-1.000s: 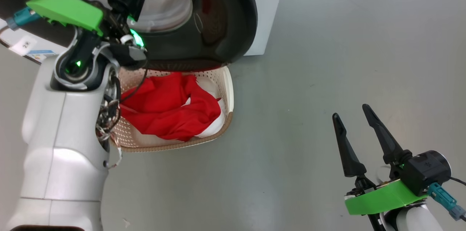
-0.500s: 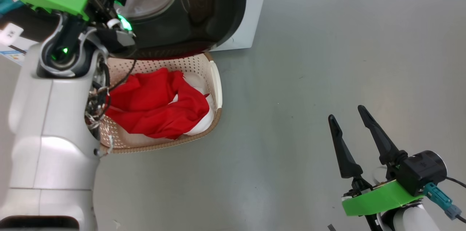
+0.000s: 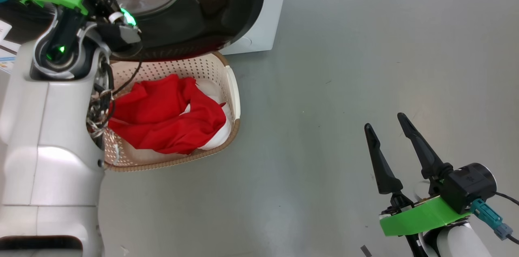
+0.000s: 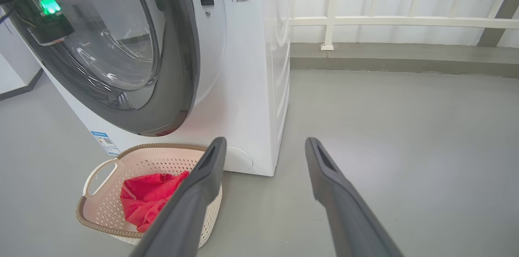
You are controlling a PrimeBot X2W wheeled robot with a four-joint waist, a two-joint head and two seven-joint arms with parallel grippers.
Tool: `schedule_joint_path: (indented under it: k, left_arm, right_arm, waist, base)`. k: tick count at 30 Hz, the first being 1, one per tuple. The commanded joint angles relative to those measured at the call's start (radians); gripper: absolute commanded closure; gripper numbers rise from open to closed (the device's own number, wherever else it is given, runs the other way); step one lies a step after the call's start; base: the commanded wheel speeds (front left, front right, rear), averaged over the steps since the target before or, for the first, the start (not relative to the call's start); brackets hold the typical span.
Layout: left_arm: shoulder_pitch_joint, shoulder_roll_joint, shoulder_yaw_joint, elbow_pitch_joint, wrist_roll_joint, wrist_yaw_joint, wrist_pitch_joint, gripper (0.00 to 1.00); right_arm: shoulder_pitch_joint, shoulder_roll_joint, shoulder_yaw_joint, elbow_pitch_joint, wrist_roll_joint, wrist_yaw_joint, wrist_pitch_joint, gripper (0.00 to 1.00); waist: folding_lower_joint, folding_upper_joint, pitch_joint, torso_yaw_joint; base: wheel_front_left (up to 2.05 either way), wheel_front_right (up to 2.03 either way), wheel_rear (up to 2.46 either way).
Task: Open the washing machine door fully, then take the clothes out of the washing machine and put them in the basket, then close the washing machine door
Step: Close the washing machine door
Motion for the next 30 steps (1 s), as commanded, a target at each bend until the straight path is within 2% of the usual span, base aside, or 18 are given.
schedule_joint_path:
  k: [1, 12, 18, 19, 21, 23, 24, 30]
  left_arm:
    - [-0.019, 0.028, 0.013, -0.037, 0.011, -0.014, 0.001, 1.0]
    - [0.069, 0.021, 0.006, -0.086, 0.027, -0.014, 0.002, 1.0]
    - [0.157, 0.015, -0.001, -0.134, 0.041, -0.014, -0.031, 1.0]
    - [0.174, 0.014, -0.004, -0.146, 0.043, -0.014, -0.038, 0.8]
    - [0.21, 0.012, -0.012, -0.171, 0.055, -0.014, -0.057, 0.57]
    - [0.246, 0.01, -0.021, -0.197, 0.066, -0.014, -0.074, 0.16]
    - [0.265, 0.01, -0.024, -0.211, 0.07, -0.014, -0.083, 0.0]
    - [0.376, 0.013, -0.042, -0.321, 0.142, -0.006, -0.169, 0.0]
  right_arm:
    - [-0.023, -0.006, 0.022, -0.019, -0.001, 0.006, -0.012, 0.0]
    - [-0.021, -0.006, 0.022, -0.008, 0.003, 0.006, -0.013, 0.0]
    - [-0.012, -0.006, 0.017, -0.002, 0.009, 0.006, -0.014, 0.0]
    - [-0.011, -0.006, 0.015, -0.001, 0.01, 0.006, -0.014, 0.0]
    - [-0.007, -0.006, 0.015, -0.001, 0.013, 0.006, -0.014, 0.0]
    - [-0.004, -0.006, 0.012, 0.001, 0.016, 0.006, -0.014, 0.0]
    - [-0.002, -0.006, 0.011, 0.002, 0.018, 0.006, -0.014, 0.0]
    - [0.012, -0.006, -0.004, 0.007, 0.024, 0.006, -0.014, 0.0]
  waist:
    - [0.0, 0.0, -0.002, 0.003]
    - [0.0, 0.0, -0.038, 0.035]
    - [0.0, 0.0, -0.069, 0.063]
    - [0.0, 0.0, -0.075, 0.068]
    - [0.0, 0.0, -0.085, 0.078]
    - [0.0, 0.0, -0.097, 0.087]
    - [0.0, 0.0, -0.103, 0.092]
    - [0.0, 0.0, -0.144, 0.117]
  base:
    - [0.0, 0.0, 0.0]
    - [0.0, 0.0, 0.0]
    - [0.0, 0.0, 0.0]
    - [0.0, 0.0, 0.0]
    - [0.0, 0.0, 0.0]
    - [0.0, 0.0, 0.0]
    - [0.0, 0.0, 0.0]
    - [0.0, 0.0, 0.0]
